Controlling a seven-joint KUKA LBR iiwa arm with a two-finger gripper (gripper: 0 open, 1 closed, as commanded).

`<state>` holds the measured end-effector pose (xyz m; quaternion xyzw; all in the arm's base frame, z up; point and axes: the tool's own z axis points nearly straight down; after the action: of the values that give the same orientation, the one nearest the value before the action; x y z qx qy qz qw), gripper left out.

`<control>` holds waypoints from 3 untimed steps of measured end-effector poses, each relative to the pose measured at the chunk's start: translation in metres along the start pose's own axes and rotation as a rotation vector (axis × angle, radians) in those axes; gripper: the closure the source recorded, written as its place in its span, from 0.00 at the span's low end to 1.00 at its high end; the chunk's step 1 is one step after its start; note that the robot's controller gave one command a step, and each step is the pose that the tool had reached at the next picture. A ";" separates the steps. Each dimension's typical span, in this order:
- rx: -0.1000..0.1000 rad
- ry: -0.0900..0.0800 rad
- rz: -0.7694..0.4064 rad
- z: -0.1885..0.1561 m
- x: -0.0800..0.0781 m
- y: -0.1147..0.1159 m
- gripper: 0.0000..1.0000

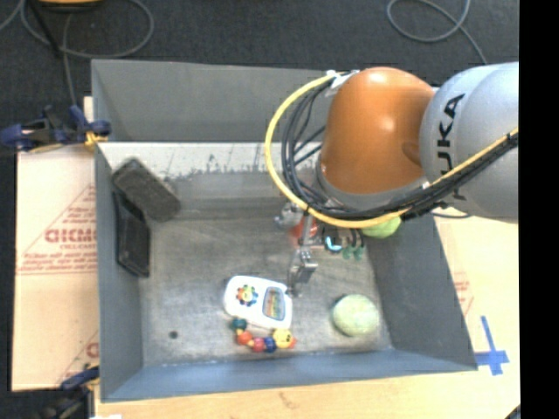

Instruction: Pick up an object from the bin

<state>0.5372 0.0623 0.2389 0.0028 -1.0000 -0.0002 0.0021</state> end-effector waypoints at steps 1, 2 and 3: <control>-0.001 -0.006 0.002 -0.004 -0.001 0.000 0.00; 0.000 -0.013 -0.028 0.049 0.021 0.008 0.00; 0.001 -0.012 -0.121 0.109 0.014 0.013 0.00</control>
Offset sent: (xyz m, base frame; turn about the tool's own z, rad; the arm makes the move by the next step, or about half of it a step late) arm -0.0593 0.0223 -0.1345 -0.0817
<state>0.5231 0.0752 0.1304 0.0633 -0.9980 0.0002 -0.0039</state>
